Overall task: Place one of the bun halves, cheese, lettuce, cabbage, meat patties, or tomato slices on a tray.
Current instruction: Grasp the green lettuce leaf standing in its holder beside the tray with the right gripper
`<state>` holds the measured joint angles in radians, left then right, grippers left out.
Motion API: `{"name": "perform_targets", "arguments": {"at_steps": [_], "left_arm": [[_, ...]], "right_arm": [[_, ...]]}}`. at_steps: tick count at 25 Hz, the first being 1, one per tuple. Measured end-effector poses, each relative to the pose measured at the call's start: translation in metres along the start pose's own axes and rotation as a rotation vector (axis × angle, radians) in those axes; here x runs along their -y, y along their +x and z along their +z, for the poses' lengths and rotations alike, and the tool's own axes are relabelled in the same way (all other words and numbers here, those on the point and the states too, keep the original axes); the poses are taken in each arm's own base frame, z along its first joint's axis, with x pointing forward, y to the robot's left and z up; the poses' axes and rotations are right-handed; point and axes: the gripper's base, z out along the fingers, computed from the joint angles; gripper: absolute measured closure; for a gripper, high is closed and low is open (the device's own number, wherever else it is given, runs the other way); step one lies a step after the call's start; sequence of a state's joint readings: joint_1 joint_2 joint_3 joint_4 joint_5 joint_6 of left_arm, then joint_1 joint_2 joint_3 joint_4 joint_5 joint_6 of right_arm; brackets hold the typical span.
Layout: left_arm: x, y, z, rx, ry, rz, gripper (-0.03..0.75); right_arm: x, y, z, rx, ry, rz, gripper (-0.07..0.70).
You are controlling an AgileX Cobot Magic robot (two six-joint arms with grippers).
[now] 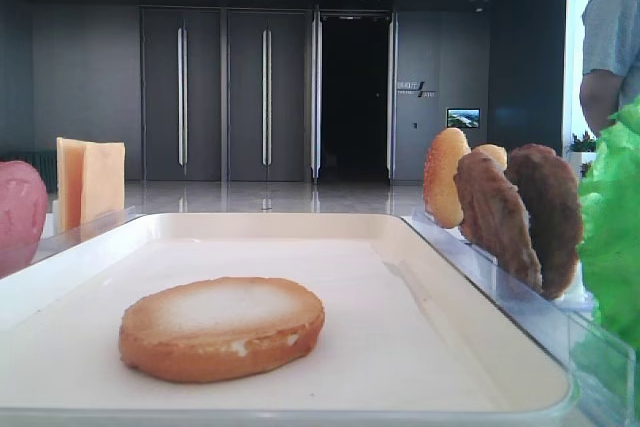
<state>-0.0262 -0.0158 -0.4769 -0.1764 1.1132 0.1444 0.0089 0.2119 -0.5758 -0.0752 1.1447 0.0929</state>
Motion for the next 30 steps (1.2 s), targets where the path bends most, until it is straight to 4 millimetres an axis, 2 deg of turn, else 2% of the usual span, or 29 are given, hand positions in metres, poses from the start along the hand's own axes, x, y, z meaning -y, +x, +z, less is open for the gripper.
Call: {"name": "perform_targets", "arguments": {"at_steps": [4, 7, 9, 10, 14, 16, 22, 26, 30], "left_arm": [[-0.001, 0.000, 0.000, -0.002, -0.015, 0.007, 0.709], [-0.001, 0.000, 0.000, -0.002, -0.016, 0.008, 0.645], [-0.002, 0.000, 0.000, -0.003, -0.019, 0.009, 0.555], [-0.002, 0.000, 0.000, -0.003, -0.019, 0.009, 0.484], [-0.003, 0.000, 0.000, -0.005, -0.037, -0.002, 0.136], [-0.006, 0.001, 0.000, -0.008, -0.064, -0.013, 0.066], [-0.007, 0.001, 0.000, -0.010, -0.082, -0.017, 0.024], [-0.007, 0.001, 0.000, -0.010, -0.082, -0.018, 0.024], [-0.007, 0.001, 0.000, -0.009, -0.082, -0.019, 0.024]], "right_arm": [[-0.002, -0.019, 0.007, -0.074, 0.004, -0.007, 0.101], [-0.003, -0.032, 0.012, -0.111, 0.006, -0.010, 0.101], [-0.003, -0.040, 0.013, -0.124, 0.007, -0.011, 0.101], [-0.004, -0.044, 0.013, -0.127, 0.005, -0.010, 0.100], [-0.007, -0.061, 0.011, -0.133, -0.017, 0.002, 0.100], [-0.008, -0.069, 0.010, -0.155, -0.028, 0.008, 0.100], [-0.012, -0.087, 0.023, -0.259, -0.040, 0.015, 0.100], [-0.015, -0.091, 0.039, -0.331, -0.043, 0.017, 0.100], [-0.016, -0.092, 0.046, -0.362, -0.052, 0.023, 0.100]]}}
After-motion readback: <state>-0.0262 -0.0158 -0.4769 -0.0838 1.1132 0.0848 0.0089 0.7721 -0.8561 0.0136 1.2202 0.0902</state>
